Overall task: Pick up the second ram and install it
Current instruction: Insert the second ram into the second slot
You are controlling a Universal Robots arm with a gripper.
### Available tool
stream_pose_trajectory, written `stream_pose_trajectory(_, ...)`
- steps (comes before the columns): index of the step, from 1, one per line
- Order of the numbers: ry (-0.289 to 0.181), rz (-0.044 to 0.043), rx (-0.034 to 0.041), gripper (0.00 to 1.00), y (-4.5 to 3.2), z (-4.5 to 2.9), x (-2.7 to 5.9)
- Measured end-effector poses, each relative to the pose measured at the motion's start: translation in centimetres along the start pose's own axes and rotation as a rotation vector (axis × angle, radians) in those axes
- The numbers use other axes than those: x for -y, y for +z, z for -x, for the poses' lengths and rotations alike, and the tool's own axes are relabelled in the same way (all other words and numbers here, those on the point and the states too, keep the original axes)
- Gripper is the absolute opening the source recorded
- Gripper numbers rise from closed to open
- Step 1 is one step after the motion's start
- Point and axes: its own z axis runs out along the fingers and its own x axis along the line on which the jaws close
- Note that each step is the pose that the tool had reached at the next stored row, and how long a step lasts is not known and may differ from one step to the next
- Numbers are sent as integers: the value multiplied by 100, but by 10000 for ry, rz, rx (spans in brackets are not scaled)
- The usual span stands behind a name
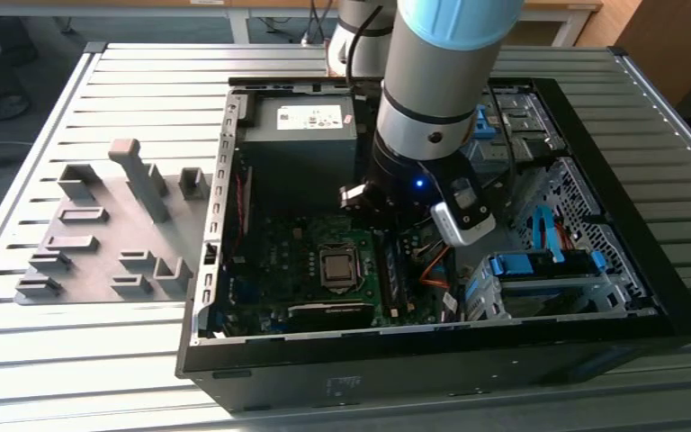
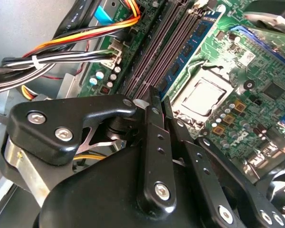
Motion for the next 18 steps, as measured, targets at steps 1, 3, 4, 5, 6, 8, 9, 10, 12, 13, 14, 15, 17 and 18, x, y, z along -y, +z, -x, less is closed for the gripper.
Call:
stream_pose_trajectory(1, 0, 1, -2, 14, 17, 0, 0)
stream_pose_trajectory(3, -2, 1, -13, 14, 45, 6, 1)
stream_pose_trajectory(4, -1, 0, -23, 14, 56, 10, 1)
stream_pose_trajectory(5, 1, 2, -33, 14, 67, 14, 1)
stream_pose_trajectory(6, 1, 3, -47, 14, 76, 19, 1)
stream_pose_trajectory(8, 2, 3, -68, 14, 86, 21, 1)
stream_pose_trajectory(9, 3, 1, -69, 14, 85, 21, 1)
stream_pose_trajectory(10, 2, 1, -70, 14, 85, 21, 1)
stream_pose_trajectory(12, 1, 2, -70, 14, 86, 22, 1)
stream_pose_trajectory(13, 1, 2, -70, 14, 86, 22, 1)
stream_pose_trajectory(14, 1, 2, -70, 14, 86, 22, 1)
stream_pose_trajectory(15, 1, 2, -70, 14, 86, 22, 1)
stream_pose_trajectory(17, 1, 3, -70, 14, 86, 23, 1)
stream_pose_trajectory(18, 1, 3, -70, 14, 86, 23, 1)
